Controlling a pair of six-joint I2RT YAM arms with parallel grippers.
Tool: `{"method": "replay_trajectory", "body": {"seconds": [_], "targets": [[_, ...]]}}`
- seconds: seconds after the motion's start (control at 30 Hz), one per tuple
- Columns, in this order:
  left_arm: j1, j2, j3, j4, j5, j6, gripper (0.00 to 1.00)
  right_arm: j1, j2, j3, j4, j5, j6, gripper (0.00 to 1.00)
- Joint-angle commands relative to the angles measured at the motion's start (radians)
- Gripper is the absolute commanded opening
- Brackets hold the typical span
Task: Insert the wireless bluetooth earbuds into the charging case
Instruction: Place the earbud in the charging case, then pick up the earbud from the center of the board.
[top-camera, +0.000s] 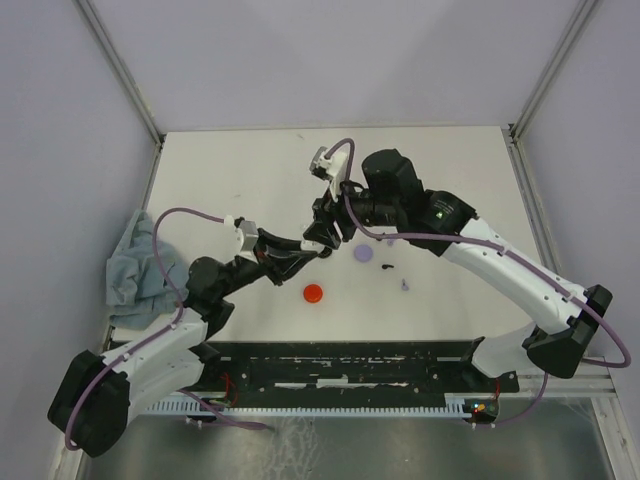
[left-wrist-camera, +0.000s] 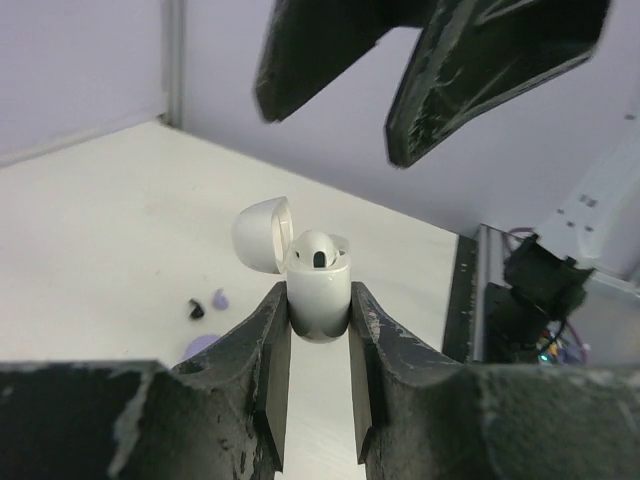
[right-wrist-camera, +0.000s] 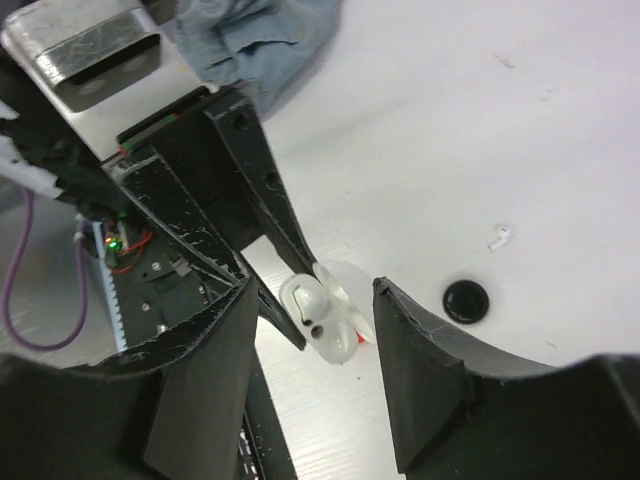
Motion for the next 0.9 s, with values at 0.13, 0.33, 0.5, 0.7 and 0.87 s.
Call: {"method": "replay_trajectory", "body": {"seconds": [0.13,0.33,0.5,0.7,0.87], "targets": [[0.040,-0.053,0.128,-0.485,-0.317,0.145,0.03,-0.050,0.038,0.025,-0.011,0.239,0.069,0.59],[0.134,-0.069,0.156,-0.684,-0.434,0.144,0.03,-0.076,0.198,0.030,-0.010,0.345,0.089,0.58],[0.163,-0.081,0.158,-0.760,-0.505,0.132,0.03,-0.078,0.352,0.045,0.024,0.400,0.074,0.57],[0.169,-0.162,0.153,-0.834,-0.525,0.179,0.03,-0.078,0.533,0.092,0.097,0.436,0.092,0.55],[0.168,-0.248,0.148,-0.887,-0.543,0.203,0.03,-0.078,0.673,0.160,0.152,0.456,0.128,0.53]]}}
